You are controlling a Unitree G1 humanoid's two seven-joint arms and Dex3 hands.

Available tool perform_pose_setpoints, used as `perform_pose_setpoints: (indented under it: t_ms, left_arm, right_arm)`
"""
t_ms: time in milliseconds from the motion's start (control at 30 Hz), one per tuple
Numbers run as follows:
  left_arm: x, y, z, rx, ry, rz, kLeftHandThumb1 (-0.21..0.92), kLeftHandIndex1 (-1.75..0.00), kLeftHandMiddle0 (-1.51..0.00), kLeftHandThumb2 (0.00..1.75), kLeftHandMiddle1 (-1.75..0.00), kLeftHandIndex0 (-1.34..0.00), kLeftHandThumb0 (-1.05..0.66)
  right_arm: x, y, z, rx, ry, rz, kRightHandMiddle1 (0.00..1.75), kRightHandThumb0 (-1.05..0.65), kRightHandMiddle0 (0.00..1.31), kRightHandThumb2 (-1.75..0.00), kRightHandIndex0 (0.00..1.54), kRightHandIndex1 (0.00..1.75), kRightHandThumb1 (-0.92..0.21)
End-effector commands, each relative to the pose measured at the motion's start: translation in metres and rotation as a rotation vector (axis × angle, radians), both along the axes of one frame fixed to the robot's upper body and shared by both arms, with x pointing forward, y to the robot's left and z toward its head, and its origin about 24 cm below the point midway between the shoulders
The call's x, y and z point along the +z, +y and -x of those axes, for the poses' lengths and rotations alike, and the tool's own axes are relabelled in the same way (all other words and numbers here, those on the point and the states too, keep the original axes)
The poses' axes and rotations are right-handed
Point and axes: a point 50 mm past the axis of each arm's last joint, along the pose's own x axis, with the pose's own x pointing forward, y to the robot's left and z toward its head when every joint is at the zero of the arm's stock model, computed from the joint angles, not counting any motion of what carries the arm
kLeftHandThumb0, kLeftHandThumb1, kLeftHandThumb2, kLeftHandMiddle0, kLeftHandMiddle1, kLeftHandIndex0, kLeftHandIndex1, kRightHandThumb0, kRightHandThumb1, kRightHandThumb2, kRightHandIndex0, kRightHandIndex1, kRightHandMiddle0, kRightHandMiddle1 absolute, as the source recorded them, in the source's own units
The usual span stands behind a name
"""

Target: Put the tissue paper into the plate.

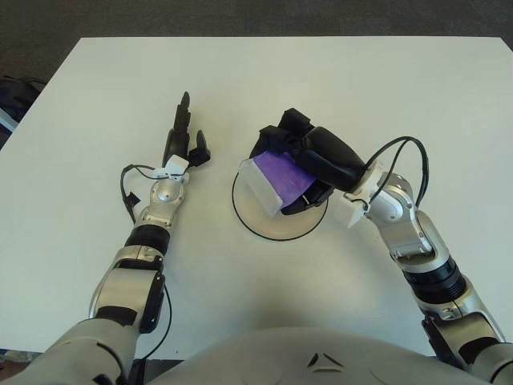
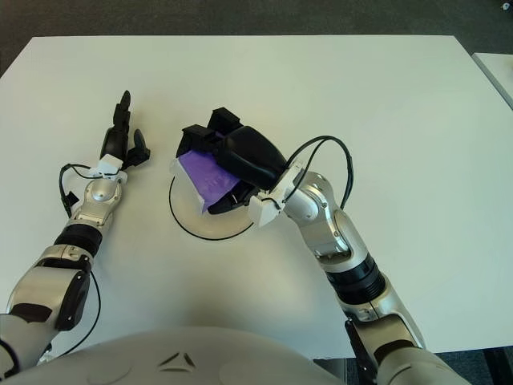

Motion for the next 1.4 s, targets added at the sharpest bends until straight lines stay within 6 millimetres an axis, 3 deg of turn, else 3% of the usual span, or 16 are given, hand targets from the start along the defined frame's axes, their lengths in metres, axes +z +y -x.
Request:
perform_pose_setpoints:
  t_ms: [0, 667, 867, 933, 1000, 1133, 1233, 1300, 1367]
  left_arm:
    - [-0.072, -0.001, 0.045, 0.019, 0.275, 0.025, 0.92, 0.0, 0.0, 1.1, 0.0, 0.0, -0.91]
    - [-0.07, -0.002, 0.046, 0.015, 0.257, 0.033, 0.92, 0.0, 0.0, 1.1, 0.0, 0.0, -0.89]
    - [-0.07, -0.002, 0.046, 0.013, 0.256, 0.033, 0.92, 0.0, 0.0, 1.1, 0.0, 0.0, -0.89]
    - [-0.069, -0.002, 0.046, 0.013, 0.256, 0.031, 0.92, 0.0, 0.0, 1.09, 0.0, 0.0, -0.89]
    - [-0.069, -0.002, 0.046, 0.012, 0.257, 0.023, 0.92, 0.0, 0.0, 1.09, 0.0, 0.0, -0.9]
    - [-0.068, -0.002, 0.045, 0.013, 0.251, 0.003, 0.92, 0.0, 0.0, 1.07, 0.0, 0.0, -0.9]
    - [-0.067, -0.003, 0.044, 0.013, 0.241, -0.005, 0.92, 0.0, 0.0, 1.06, 0.0, 0.0, -0.91]
    - [-0.066, -0.005, 0.043, 0.014, 0.23, -0.007, 0.92, 0.0, 0.0, 1.05, 0.0, 0.0, -0.91]
    - [-0.065, -0.011, 0.041, 0.015, 0.215, 0.0, 0.92, 0.0, 0.0, 1.03, 0.0, 0.0, -0.9]
  right_arm:
    - [0.003, -0.001, 0.005, 0.011, -0.019, -0.021, 1.75, -0.09, 0.89, -1.24, 1.19, 1.75, -0.36]
    - [0.005, -0.002, 0.004, 0.0, -0.037, -0.009, 1.75, -0.08, 0.89, -1.23, 1.19, 1.75, -0.35]
    - [0.006, -0.002, 0.004, -0.003, -0.075, -0.071, 1.75, -0.11, 0.82, -1.19, 1.09, 1.75, -0.39]
    - [0.006, -0.001, 0.004, -0.007, -0.092, -0.085, 1.75, -0.3, 0.63, -1.16, 0.95, 1.75, -0.42]
    - [0.006, -0.001, 0.004, -0.023, -0.133, -0.09, 1.75, -0.36, 0.54, -1.11, 0.83, 1.75, -0.47]
    - [0.003, 0.0, 0.005, -0.053, -0.202, -0.088, 1.75, -0.39, 0.4, -0.92, 0.47, 1.75, -0.62]
    - [0.002, 0.0, 0.006, -0.058, -0.218, -0.091, 1.75, -0.38, 0.33, -0.8, 0.29, 1.75, -0.72]
    - [0.0, 0.0, 0.007, -0.056, -0.221, -0.093, 1.75, -0.37, 0.26, -0.66, 0.19, 1.6, -0.82]
    - [-0.002, 0.0, 0.007, -0.051, -0.213, -0.079, 1.53, -0.6, 0.13, -0.66, 0.1, 1.34, -0.87]
